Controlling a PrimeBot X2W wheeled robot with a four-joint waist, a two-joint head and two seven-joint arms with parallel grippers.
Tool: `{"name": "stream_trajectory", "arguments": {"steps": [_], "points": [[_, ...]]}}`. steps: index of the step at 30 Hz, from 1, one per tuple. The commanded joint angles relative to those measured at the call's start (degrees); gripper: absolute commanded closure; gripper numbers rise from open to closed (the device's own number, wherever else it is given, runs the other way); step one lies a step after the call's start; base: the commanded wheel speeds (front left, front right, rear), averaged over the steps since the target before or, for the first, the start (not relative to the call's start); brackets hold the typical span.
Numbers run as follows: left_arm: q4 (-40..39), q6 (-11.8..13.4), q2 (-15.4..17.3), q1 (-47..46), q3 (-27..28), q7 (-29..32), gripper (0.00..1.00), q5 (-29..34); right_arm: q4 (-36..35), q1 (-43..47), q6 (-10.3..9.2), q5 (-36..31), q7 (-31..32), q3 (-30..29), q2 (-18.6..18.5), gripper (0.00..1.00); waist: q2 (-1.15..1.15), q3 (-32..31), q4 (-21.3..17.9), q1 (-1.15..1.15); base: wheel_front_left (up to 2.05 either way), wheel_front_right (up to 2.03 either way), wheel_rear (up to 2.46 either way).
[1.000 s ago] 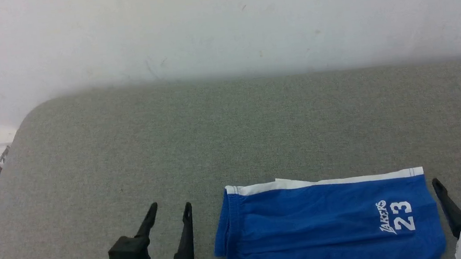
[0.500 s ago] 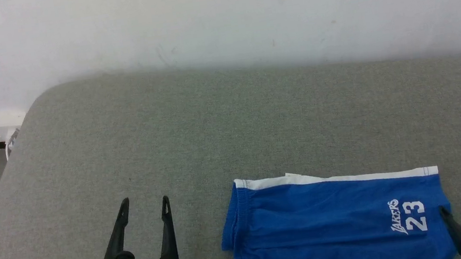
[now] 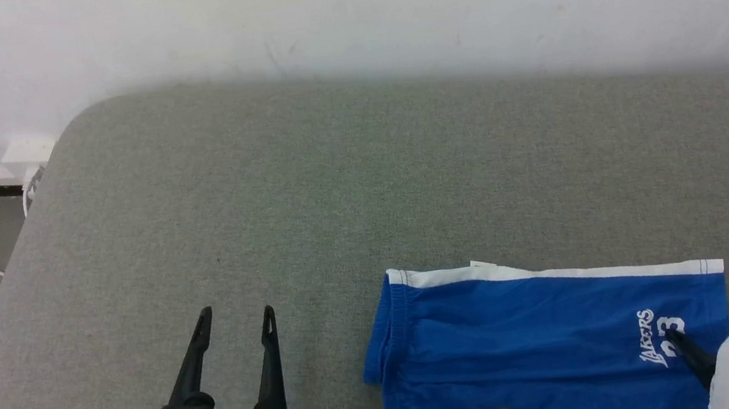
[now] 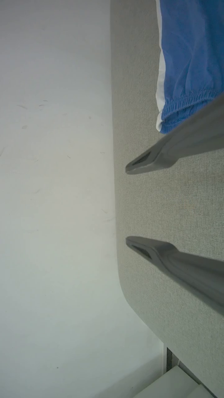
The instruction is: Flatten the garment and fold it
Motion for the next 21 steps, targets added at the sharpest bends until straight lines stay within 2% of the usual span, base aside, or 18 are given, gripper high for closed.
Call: {"name": "stream_trajectory", "arguments": {"steps": [1, 5, 6, 7, 8, 15, 21], "points": [[0.2, -0.6, -0.5, -0.6, 0.5, -0.3, 0.00, 0.7, 1.4, -0.3, -0.01, 1.5, 1.5, 1.7, 0.5, 0.00, 0.00, 0.9, 0.8, 0.00, 0.00, 0.00, 0.00], [0.5, -1.8, -1.4, -1.0, 1.4, -0.3, 0.00, 1.4, 3.8, -0.4, -0.01, 4.6, 3.9, 4.7, 0.2, 0.00, 0.00, 1.3, 1.4, 0.00, 0.00, 0.00, 0.00], [0.6, -2.0, -1.6, -1.1, 1.6, -0.3, 0.00, 1.6, 4.4, -0.5, -0.01, 5.4, 4.0, 4.9, 0.3, 0.35, 0.00, 1.4, 1.5, 0.00, 0.00, 0.00, 0.00], [0.7, -2.3, -1.7, -1.2, 1.7, -0.3, 0.00, 1.7, 5.0, -0.6, -0.01, 6.0, 4.0, 5.1, 0.4, 0.60, 0.00, 1.4, 1.6, 0.00, 0.00, 0.00, 0.00], [0.8, -2.5, -1.9, -1.2, 1.9, -0.3, 0.00, 1.8, 5.5, -0.7, -0.01, 6.4, 3.8, 5.4, 0.4, 1.00, 0.00, 1.4, 1.6, 0.00, 0.00, 0.00, 0.00], [1.3, -3.5, -2.8, -1.2, 3.1, -0.3, 0.00, 2.3, 7.9, -1.8, -0.01, 6.0, -1.0, 5.2, -0.4, 1.00, 0.00, 0.9, 1.1, 0.00, 0.00, 0.00, 0.00], [1.9, -4.4, -3.4, -0.5, 3.7, -0.3, 0.00, 2.5, 8.8, -2.5, -0.01, 2.6, -7.5, 0.5, -2.3, 1.00, 0.00, -0.3, 0.0, 0.00, 0.00, 0.00, 0.00]]}}
